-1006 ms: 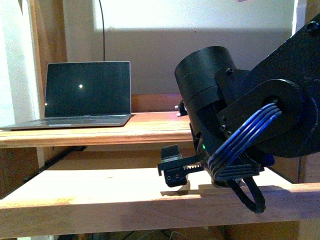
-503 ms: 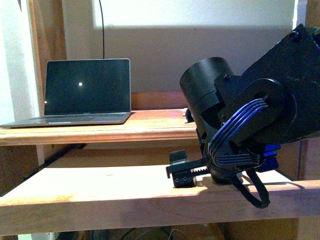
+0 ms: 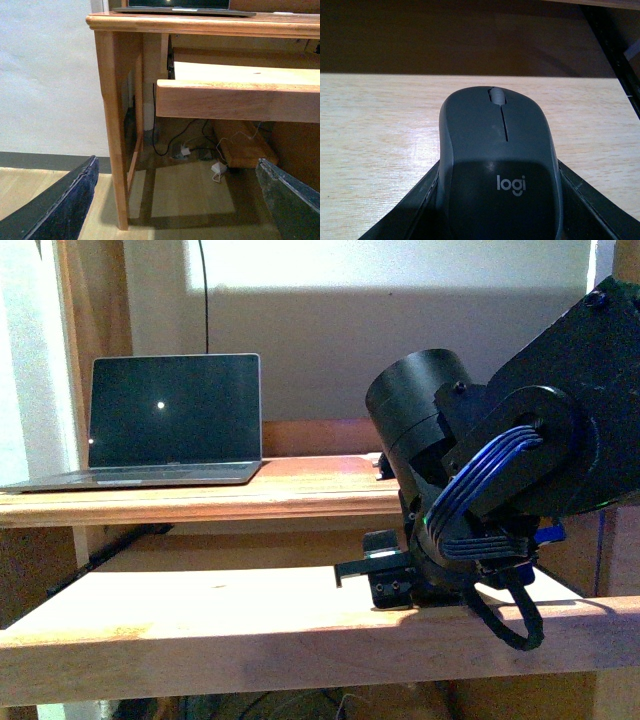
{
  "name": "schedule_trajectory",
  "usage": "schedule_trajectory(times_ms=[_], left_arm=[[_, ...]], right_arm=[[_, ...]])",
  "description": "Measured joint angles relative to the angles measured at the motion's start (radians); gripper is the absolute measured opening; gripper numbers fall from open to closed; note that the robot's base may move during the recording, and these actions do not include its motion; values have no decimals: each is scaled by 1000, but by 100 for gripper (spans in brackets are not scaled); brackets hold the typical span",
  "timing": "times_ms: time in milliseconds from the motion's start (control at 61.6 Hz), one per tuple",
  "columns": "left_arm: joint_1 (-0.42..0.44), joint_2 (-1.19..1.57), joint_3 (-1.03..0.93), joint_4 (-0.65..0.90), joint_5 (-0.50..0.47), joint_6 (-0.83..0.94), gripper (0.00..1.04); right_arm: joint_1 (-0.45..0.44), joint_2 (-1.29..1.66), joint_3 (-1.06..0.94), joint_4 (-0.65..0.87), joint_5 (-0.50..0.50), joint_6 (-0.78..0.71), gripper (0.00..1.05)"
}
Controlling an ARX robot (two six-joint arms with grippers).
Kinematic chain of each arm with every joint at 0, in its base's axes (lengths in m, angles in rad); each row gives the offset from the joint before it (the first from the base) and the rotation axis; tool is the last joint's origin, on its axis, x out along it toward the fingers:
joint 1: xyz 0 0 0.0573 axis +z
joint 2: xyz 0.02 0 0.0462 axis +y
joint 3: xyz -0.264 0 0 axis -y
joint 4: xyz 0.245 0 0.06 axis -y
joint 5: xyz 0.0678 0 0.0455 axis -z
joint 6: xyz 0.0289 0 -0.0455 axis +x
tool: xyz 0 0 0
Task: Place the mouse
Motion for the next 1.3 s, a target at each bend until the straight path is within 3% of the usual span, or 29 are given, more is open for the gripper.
schedule_trajectory(times_ms=[357, 536, 795, 1152, 1298], left_arm=[[0, 0, 0, 0, 0, 0, 97], [0, 0, 0, 0, 0, 0, 97], [0, 0, 0, 0, 0, 0, 97], [0, 0, 0, 0, 0, 0, 97], [0, 0, 0, 0, 0, 0, 97]], right_arm=[[-7, -200, -66, -23, -63, 16, 56], [10, -215, 20, -67, -62, 13, 56], [59, 10, 394, -189, -3, 16, 56], [95, 509, 1126, -514, 63, 42, 56], [107, 638, 1307, -595, 84, 39, 56]])
